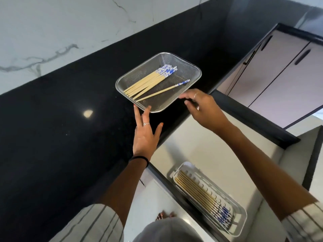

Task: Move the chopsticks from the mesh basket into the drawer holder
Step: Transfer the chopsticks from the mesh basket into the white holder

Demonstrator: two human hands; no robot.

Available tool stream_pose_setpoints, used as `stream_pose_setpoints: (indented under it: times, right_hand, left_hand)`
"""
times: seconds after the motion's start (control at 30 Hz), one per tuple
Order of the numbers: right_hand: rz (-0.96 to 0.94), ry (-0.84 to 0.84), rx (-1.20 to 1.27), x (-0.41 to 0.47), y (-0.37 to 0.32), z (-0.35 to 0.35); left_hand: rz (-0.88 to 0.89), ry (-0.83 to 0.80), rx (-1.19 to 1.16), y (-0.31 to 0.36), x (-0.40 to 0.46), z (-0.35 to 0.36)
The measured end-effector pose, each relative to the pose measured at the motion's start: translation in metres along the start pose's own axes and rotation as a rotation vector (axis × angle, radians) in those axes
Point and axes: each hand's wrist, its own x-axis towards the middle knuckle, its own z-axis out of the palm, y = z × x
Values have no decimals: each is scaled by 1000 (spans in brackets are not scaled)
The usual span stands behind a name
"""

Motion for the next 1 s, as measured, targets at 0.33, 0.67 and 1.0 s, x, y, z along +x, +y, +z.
stream_pose_setpoints:
  times: [0.33, 0.67, 1.0]
  right_hand:
    - [212, -186, -320, 112, 11, 50]
    - [101, -354, -595, 138, 14, 88]
    - [38, -417, -671, 155, 17, 94]
  left_hand:
    - [-14, -4, 26, -3, 3, 3]
    - [-31, -9, 65, -5, 5, 5]
    - [-35, 6, 68, -5, 7, 6]
